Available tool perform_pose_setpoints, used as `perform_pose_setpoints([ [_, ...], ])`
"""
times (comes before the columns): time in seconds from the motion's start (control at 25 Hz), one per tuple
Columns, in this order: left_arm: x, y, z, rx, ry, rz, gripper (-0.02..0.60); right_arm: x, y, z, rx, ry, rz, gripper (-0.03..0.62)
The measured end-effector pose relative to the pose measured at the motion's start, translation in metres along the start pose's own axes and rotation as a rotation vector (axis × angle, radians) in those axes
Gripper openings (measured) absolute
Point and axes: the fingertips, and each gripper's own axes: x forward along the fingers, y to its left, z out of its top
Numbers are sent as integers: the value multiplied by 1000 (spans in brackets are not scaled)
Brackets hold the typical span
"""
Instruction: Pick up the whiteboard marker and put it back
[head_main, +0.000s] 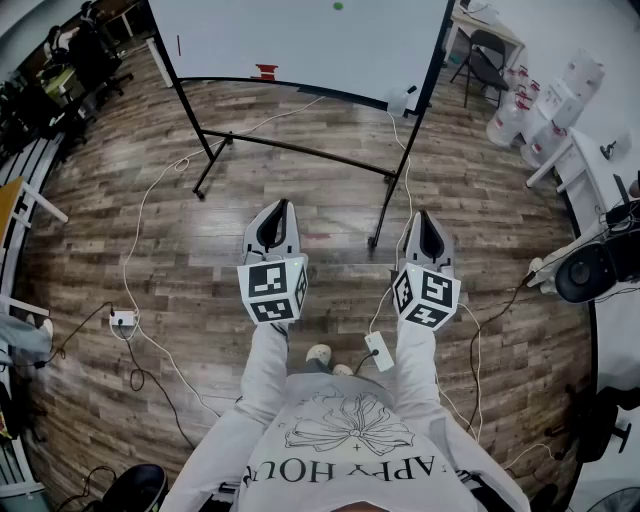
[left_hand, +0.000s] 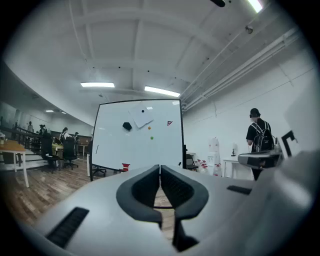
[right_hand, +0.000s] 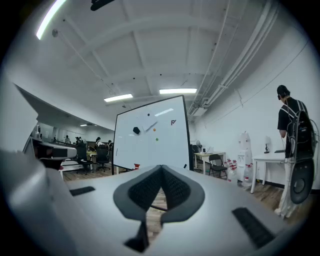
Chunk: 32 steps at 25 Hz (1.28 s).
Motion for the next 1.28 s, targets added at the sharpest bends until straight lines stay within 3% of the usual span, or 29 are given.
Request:
perform_pose_setpoints([
  [0.52,10,4,-3,-1,7,-6,9,11,2,-2,-4,10,-2,3],
  [1.28,57,43,-20,9,37,-58,9,60,32,-22,74,15,-29,20],
])
